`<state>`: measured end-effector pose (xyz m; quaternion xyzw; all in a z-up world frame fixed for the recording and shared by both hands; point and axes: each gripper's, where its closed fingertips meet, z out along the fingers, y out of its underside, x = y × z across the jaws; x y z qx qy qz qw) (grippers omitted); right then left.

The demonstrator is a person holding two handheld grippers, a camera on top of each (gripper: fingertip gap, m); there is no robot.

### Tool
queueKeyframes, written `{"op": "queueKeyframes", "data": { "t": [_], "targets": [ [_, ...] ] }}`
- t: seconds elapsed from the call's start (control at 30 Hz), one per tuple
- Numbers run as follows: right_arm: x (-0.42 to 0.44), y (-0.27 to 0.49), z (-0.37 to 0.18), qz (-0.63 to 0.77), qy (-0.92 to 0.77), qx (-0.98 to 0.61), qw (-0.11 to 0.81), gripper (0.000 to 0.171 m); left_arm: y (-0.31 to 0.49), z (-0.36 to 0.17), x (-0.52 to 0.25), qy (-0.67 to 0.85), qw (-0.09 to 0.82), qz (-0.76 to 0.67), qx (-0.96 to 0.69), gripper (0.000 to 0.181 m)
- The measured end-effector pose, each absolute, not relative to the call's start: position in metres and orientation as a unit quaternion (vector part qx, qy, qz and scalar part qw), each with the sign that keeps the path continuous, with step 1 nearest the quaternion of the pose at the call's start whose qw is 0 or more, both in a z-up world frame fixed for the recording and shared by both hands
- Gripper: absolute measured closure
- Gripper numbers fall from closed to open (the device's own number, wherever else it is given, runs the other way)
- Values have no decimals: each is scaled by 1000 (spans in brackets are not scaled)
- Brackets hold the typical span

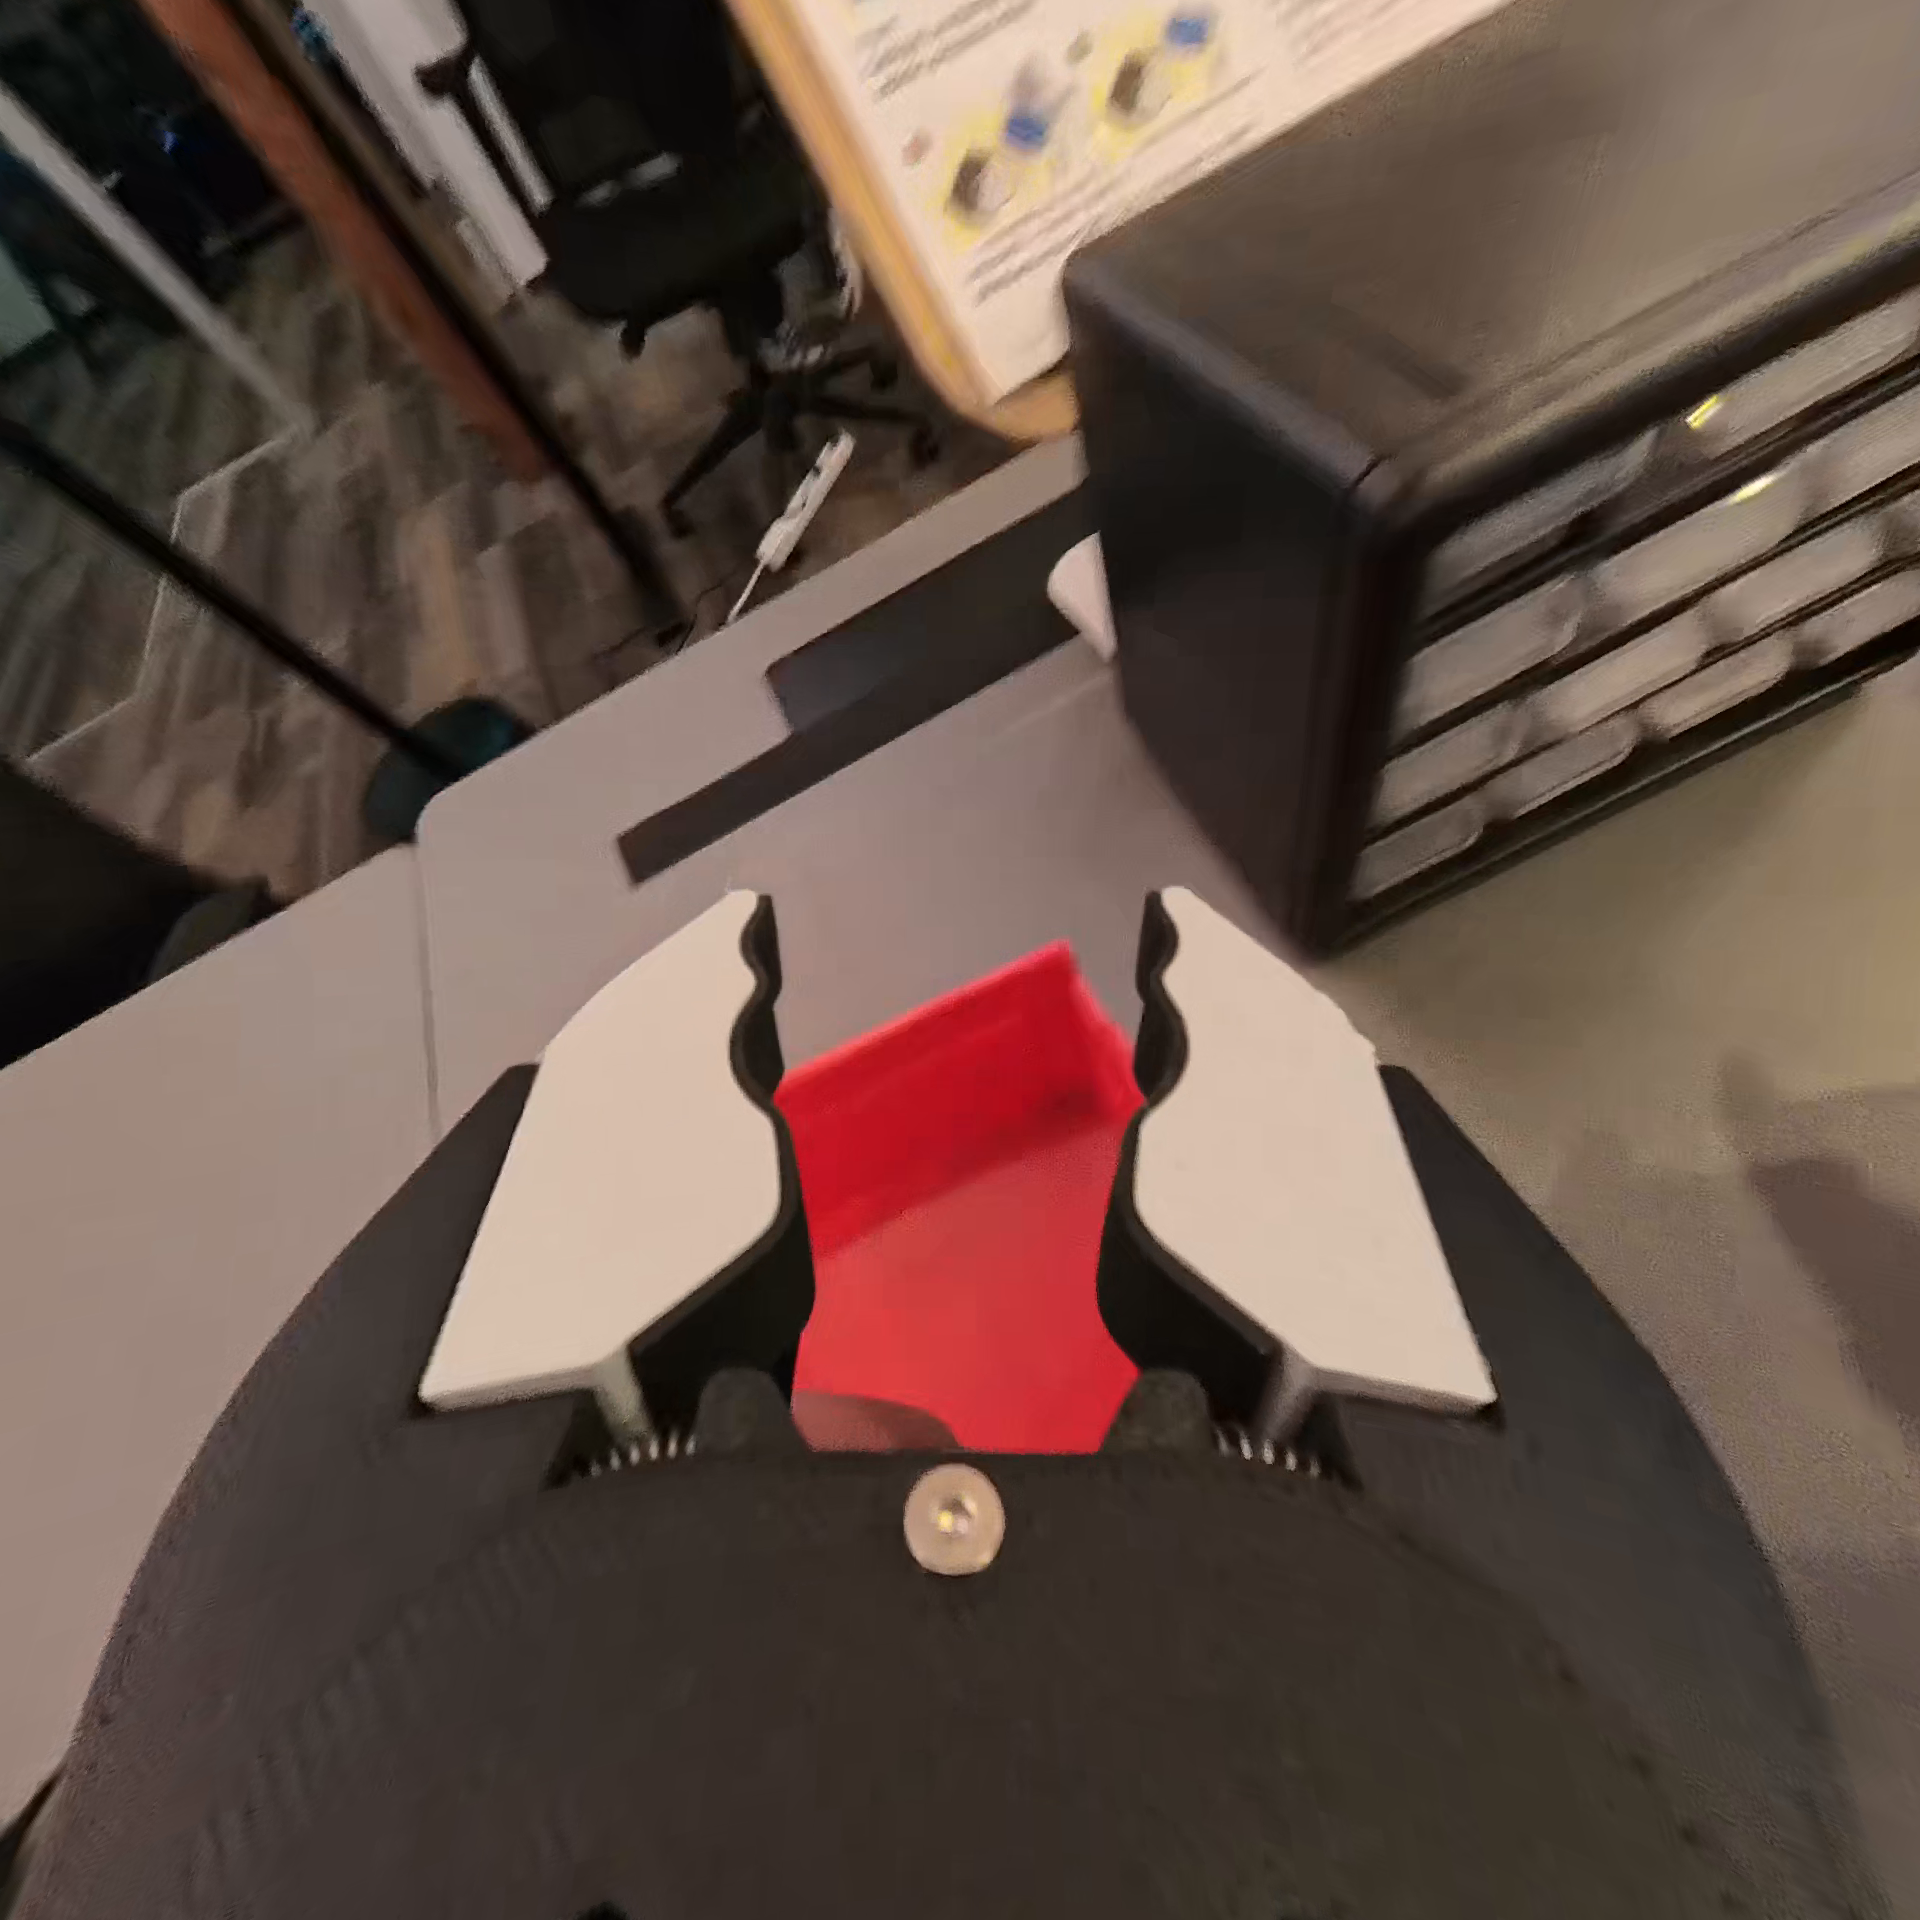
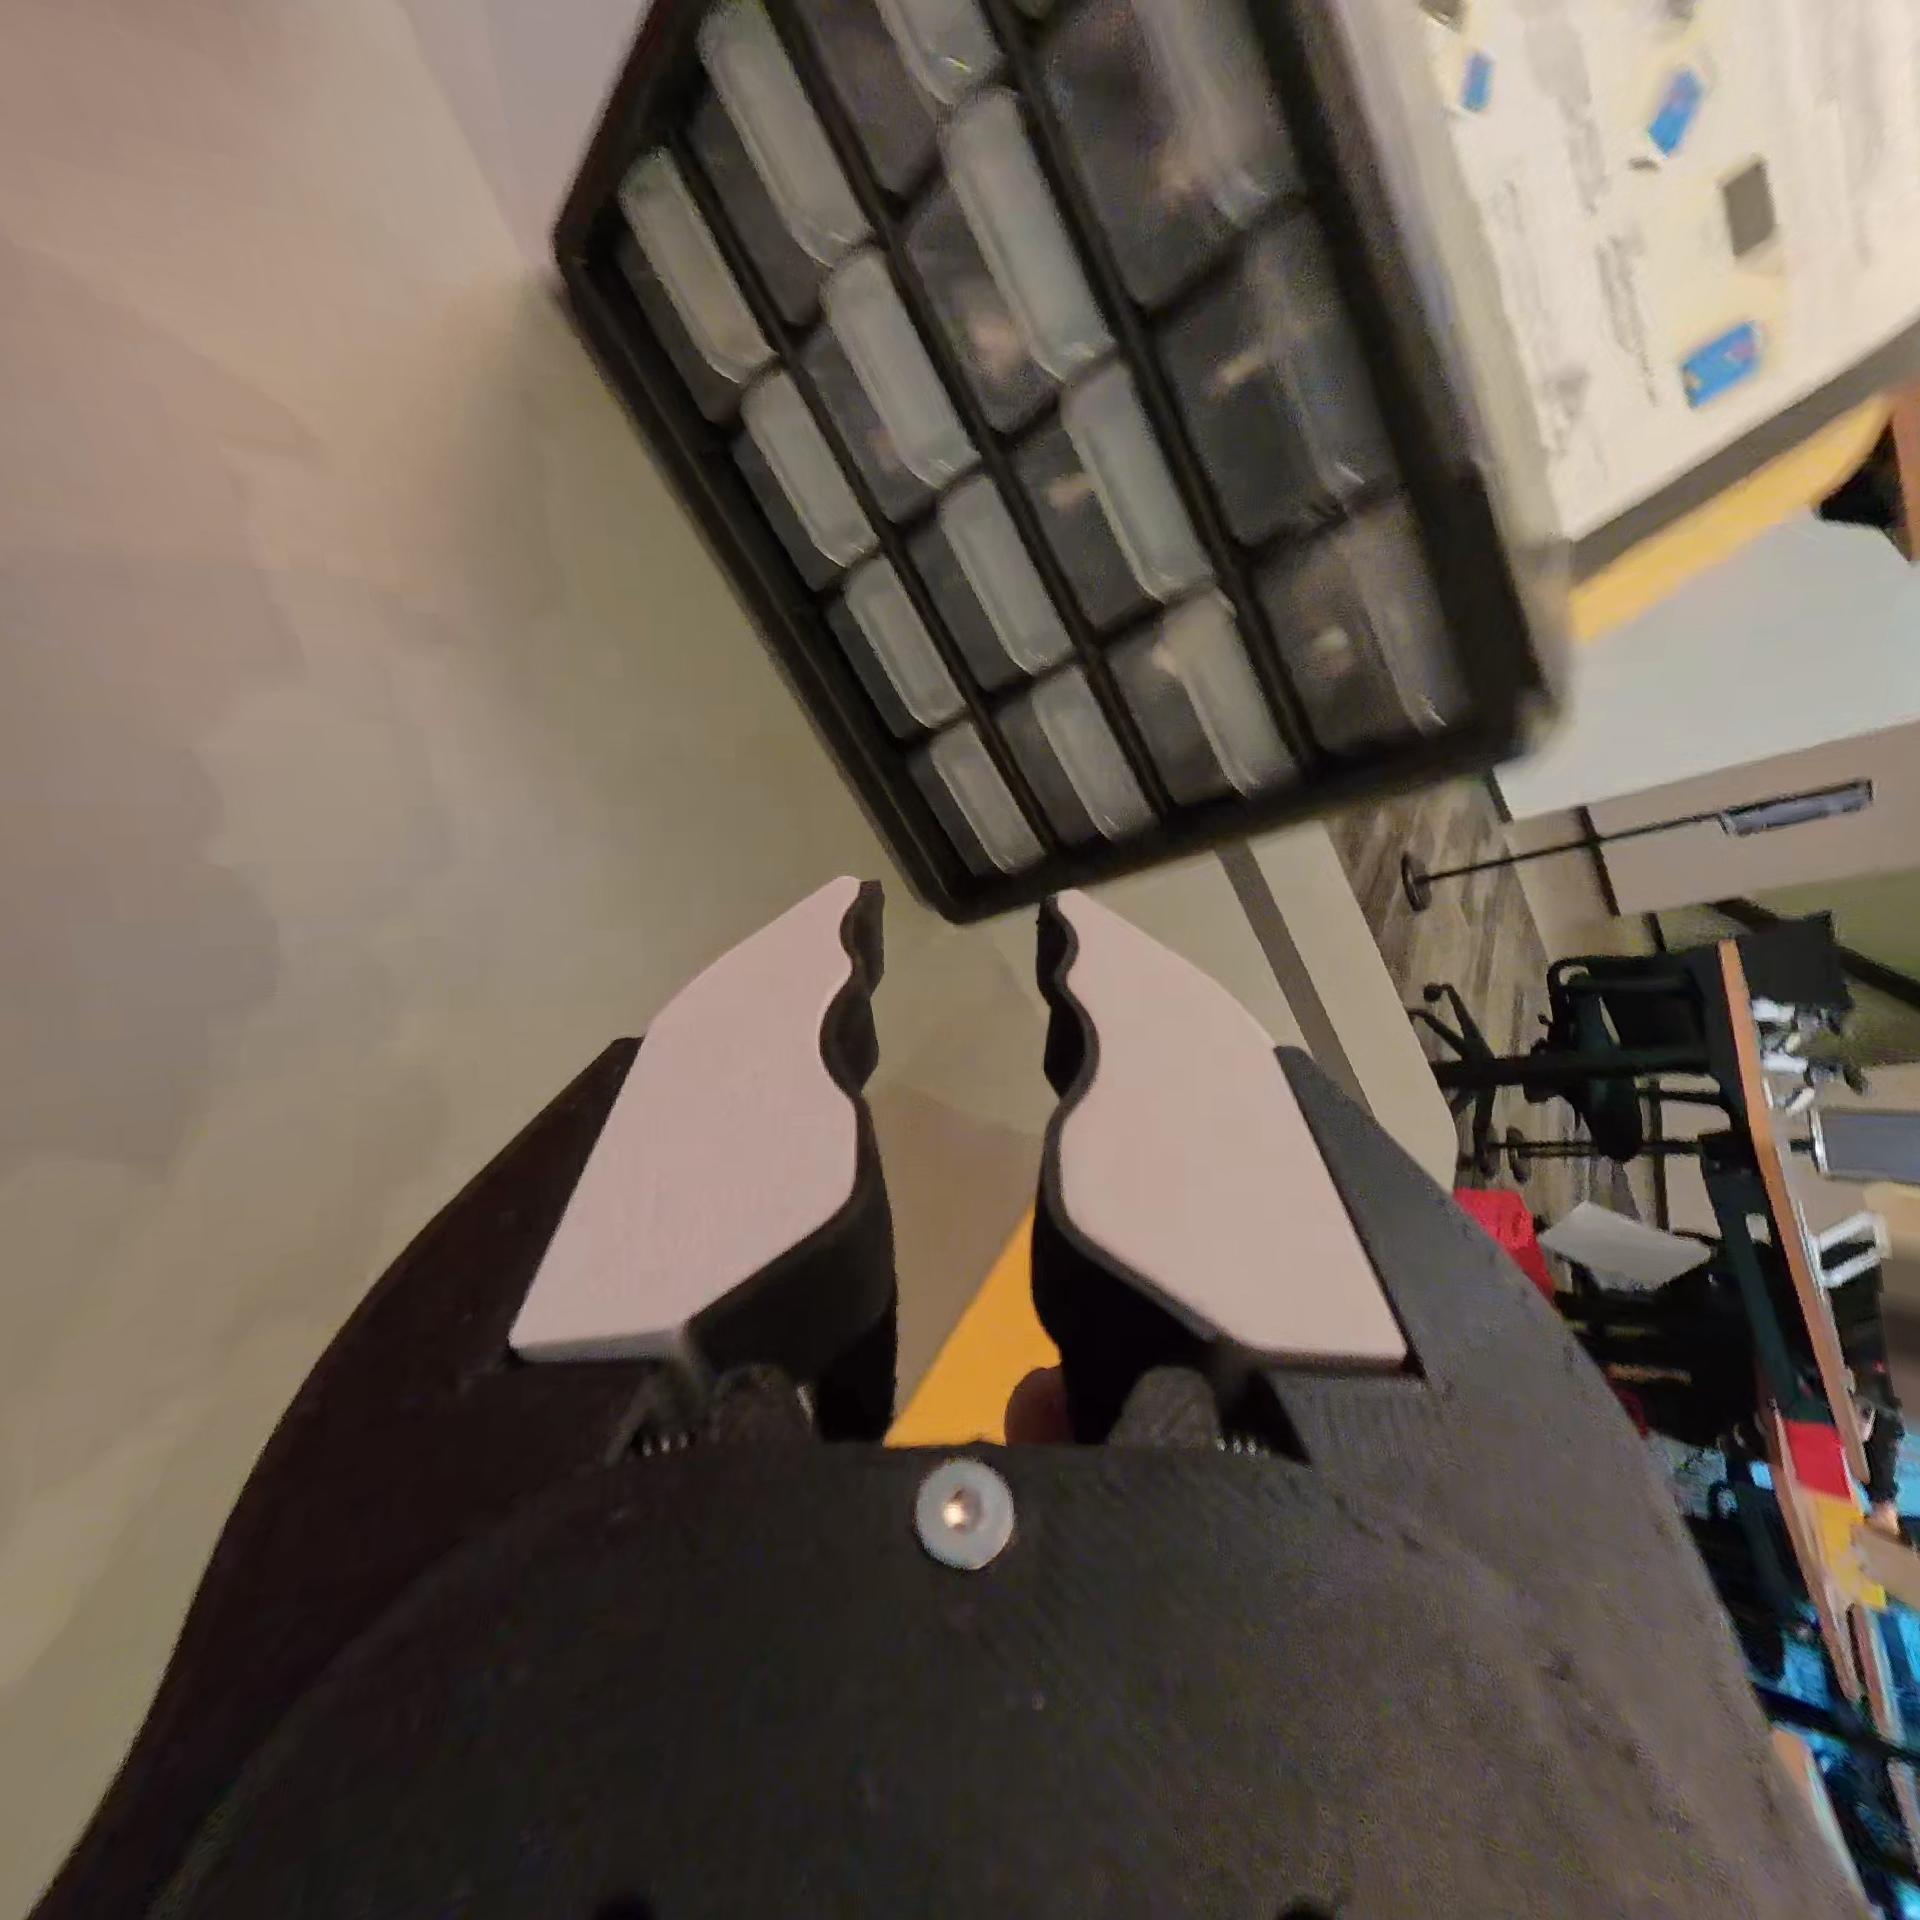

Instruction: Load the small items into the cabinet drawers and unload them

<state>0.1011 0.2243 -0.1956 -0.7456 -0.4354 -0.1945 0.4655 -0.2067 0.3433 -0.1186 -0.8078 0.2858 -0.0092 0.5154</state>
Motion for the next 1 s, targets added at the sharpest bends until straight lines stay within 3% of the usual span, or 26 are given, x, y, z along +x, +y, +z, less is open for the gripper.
{"op": "queueKeyframes", "data": {
  "t": [0.03,0.17,0.37,0.6,0.77,0.87,0.9,1.0],
  "targets": [
    [117,220,-187,-195,-421,-751,470,144,339,-124,-225,276,501,1,-820,113],
    [213,200,-160,-173,-310,-816,456,126,315,-153,-289,230,459,9,-858,109],
    [396,145,-150,-216,-123,-872,421,115,274,-195,-360,198,370,32,-907,109],
    [466,86,-222,-165,-64,-941,288,115,252,-243,-381,179,308,-2,-934,117],
    [462,86,-250,-125,-70,-953,267,131,250,-253,-390,177,296,26,-938,127],
    [458,91,-257,-121,-80,-952,269,151,243,-263,-405,181,262,62,-946,149],
    [457,91,-260,-122,-85,-952,267,153,241,-268,-410,177,251,69,-949,159],
    [457,91,-261,-120,-85,-953,266,155,241,-274,-413,177,243,60,-952,166]
  ]
}}
